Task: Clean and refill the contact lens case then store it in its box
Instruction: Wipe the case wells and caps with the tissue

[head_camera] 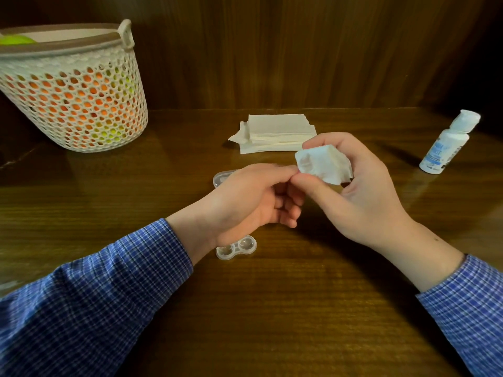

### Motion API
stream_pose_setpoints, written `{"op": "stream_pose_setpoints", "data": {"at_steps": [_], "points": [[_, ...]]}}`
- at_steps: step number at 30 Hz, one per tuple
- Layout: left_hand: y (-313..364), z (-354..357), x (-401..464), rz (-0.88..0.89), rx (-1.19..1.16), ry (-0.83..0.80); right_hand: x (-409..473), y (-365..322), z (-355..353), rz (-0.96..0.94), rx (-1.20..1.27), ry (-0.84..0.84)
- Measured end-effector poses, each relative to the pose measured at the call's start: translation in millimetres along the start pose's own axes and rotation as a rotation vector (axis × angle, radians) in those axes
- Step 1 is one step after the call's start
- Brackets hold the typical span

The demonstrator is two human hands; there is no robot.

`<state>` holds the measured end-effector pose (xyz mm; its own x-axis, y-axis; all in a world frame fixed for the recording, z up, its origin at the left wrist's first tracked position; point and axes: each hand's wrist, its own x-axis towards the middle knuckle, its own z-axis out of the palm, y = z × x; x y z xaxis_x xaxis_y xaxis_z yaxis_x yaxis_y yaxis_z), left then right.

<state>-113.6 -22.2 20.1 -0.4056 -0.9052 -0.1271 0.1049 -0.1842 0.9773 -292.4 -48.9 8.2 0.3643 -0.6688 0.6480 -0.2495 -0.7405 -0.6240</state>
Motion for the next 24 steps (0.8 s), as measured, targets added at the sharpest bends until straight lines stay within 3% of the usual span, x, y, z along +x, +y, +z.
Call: {"op": "stream_pose_setpoints", "data": {"at_steps": [7, 14, 24], "points": [[-5, -3, 3, -0.036, 0.01, -0.014, 0, 3, -1, -0.114, -0.073, -0.07], [-6, -8, 5, -0.021, 0.006, -0.051, -1, 6, -1, 0.007, 0.047, -0.039], [-3, -25, 8, -0.024, -0.115, -0.083, 8, 5, -7, 0.099, 0.212, -0.135]]}}
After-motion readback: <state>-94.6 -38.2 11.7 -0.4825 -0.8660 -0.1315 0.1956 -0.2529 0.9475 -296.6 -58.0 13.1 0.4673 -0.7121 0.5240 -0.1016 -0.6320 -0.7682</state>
